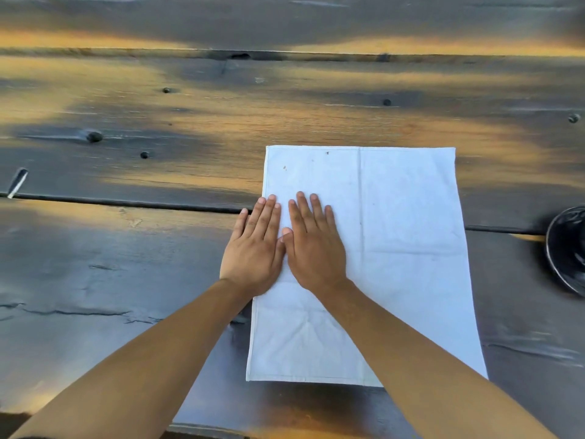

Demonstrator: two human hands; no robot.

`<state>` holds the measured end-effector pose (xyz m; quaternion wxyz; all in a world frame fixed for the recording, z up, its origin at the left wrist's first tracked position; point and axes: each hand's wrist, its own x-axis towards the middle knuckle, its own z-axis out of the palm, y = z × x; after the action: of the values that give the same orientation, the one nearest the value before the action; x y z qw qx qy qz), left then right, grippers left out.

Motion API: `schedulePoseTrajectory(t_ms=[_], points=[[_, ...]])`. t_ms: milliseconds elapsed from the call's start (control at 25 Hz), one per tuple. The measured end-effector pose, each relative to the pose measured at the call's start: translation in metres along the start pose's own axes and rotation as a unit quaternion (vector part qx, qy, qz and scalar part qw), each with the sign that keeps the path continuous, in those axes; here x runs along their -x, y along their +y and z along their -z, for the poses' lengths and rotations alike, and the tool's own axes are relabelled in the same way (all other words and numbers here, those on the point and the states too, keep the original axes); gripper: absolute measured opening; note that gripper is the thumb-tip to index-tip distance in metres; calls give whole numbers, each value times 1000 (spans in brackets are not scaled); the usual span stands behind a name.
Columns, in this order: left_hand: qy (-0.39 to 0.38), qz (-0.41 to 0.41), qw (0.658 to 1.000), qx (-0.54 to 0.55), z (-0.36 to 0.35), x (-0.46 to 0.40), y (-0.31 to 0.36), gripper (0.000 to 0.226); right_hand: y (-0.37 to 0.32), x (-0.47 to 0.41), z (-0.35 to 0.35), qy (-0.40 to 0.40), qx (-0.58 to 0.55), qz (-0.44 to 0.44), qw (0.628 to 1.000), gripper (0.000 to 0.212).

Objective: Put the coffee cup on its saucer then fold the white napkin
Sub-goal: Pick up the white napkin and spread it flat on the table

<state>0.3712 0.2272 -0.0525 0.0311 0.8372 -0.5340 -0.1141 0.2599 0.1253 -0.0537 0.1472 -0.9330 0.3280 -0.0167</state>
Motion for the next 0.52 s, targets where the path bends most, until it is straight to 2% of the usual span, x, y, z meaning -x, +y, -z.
schedulePoseTrajectory(t_ms=[120,320,400,520], points=[[-6,-3,1000,3,0,0,0,64,56,20,11,7,55,14,998,61],[-9,-3,1000,-2,0,0,0,65,177,61,45,4,44,-123,991,71],[-11,1,1000,-2,-1,0,0,67,191,66,50,-8,31,-142,989,72],[-22,-1,1000,15,2,-3,-2,73,175,61,53,2,-11,-161,987,71]])
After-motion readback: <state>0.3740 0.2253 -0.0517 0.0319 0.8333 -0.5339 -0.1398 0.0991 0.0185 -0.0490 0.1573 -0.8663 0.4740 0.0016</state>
